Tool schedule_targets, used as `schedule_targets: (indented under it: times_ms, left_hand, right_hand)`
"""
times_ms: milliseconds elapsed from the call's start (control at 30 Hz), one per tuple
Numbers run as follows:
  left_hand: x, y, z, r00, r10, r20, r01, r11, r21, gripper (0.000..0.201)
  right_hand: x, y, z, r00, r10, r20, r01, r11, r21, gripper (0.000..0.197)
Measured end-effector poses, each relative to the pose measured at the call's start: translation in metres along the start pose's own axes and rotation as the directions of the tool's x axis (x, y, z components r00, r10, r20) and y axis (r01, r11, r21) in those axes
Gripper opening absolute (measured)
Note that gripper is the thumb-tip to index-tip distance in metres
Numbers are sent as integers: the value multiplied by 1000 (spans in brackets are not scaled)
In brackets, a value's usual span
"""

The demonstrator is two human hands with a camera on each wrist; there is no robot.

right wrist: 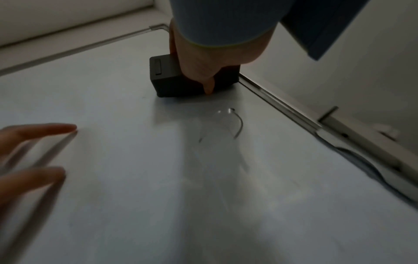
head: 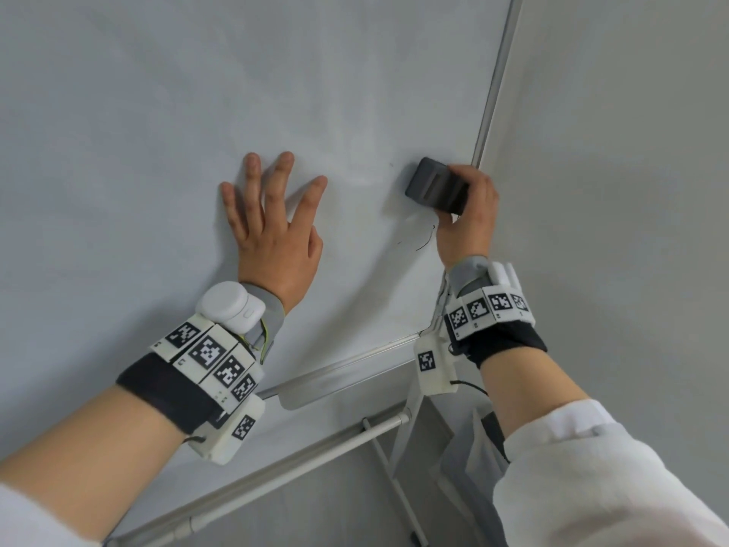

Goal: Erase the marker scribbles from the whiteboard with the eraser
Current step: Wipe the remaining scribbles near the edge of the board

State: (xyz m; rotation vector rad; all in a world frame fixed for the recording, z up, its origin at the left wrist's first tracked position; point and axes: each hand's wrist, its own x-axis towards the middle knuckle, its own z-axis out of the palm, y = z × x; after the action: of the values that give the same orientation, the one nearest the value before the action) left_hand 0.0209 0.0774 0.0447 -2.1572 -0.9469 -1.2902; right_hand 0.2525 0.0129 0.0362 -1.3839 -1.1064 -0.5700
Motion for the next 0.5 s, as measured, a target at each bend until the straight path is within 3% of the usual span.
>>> schedule_targets:
  times_ms: [300, 500]
  left_hand:
    - [-8, 1, 5, 999, 15, 29, -15, 1000, 10, 54]
    - [-10, 2, 7, 999, 16, 28, -16, 1000, 5, 53]
  right_hand:
    - [-87, 18, 14, 982, 110, 153, -107, 994, -29, 74]
    - [-77, 16, 9, 981, 108, 163, -103, 994, -37, 68]
